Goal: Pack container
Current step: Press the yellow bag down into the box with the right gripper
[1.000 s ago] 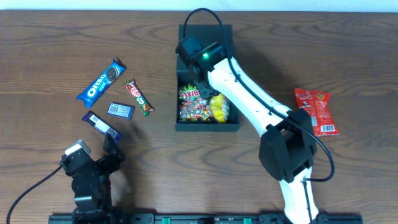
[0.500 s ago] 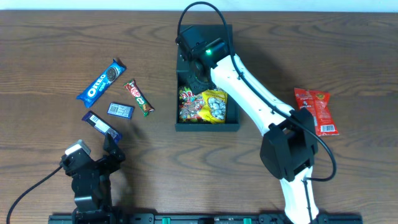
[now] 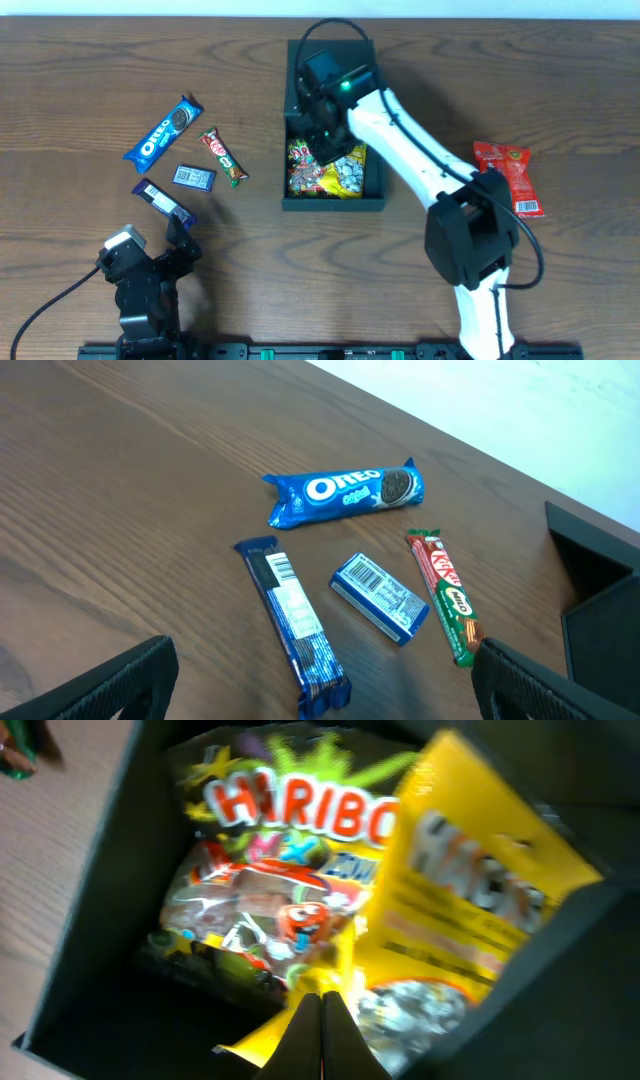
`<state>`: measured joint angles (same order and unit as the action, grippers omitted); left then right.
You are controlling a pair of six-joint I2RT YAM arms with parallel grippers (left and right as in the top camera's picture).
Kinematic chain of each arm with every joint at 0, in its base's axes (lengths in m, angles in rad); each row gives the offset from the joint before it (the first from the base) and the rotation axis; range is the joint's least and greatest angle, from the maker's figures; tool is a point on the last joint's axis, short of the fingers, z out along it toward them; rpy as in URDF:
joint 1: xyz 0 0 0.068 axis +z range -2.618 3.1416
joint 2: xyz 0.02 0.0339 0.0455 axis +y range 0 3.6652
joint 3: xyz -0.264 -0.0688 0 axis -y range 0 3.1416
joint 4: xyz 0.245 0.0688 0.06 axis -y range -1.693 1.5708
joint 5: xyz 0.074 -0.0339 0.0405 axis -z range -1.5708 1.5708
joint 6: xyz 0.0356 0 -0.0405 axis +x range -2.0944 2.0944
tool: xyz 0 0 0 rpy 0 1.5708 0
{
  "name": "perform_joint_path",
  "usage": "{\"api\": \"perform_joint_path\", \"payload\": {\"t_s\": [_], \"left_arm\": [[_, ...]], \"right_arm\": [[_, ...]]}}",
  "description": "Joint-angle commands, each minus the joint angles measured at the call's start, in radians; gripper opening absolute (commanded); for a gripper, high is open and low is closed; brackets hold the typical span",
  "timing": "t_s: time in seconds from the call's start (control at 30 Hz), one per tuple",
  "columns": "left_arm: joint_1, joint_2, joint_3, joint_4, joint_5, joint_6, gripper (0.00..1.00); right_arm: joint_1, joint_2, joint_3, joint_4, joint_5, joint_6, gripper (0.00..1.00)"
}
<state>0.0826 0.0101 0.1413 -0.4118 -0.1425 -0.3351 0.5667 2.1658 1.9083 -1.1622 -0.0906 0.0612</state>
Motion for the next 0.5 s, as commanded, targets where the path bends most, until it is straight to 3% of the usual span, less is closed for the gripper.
{"api": "perform_joint_path", "payload": {"t_s": [0.0, 0.23, 0.47], "left_arm": [[0.002, -0.005, -0.02, -0.005, -0.015, 0.018, 0.95], [0.002, -0.005, -0.02, -0.005, -0.014, 0.018, 0.95], [0.002, -0.005, -0.02, -0.005, -0.015, 0.018, 0.95]], "right_arm": [[-0.044, -0.046, -0.033, 0.005, -0.011, -0.007, 0.02], [-0.089, -0.043, -0.187, 0.125, -0.139, -0.055, 0.01], [-0.075, -0.04, -0.302, 0.196, -0.148, -0.089, 0.01]]}}
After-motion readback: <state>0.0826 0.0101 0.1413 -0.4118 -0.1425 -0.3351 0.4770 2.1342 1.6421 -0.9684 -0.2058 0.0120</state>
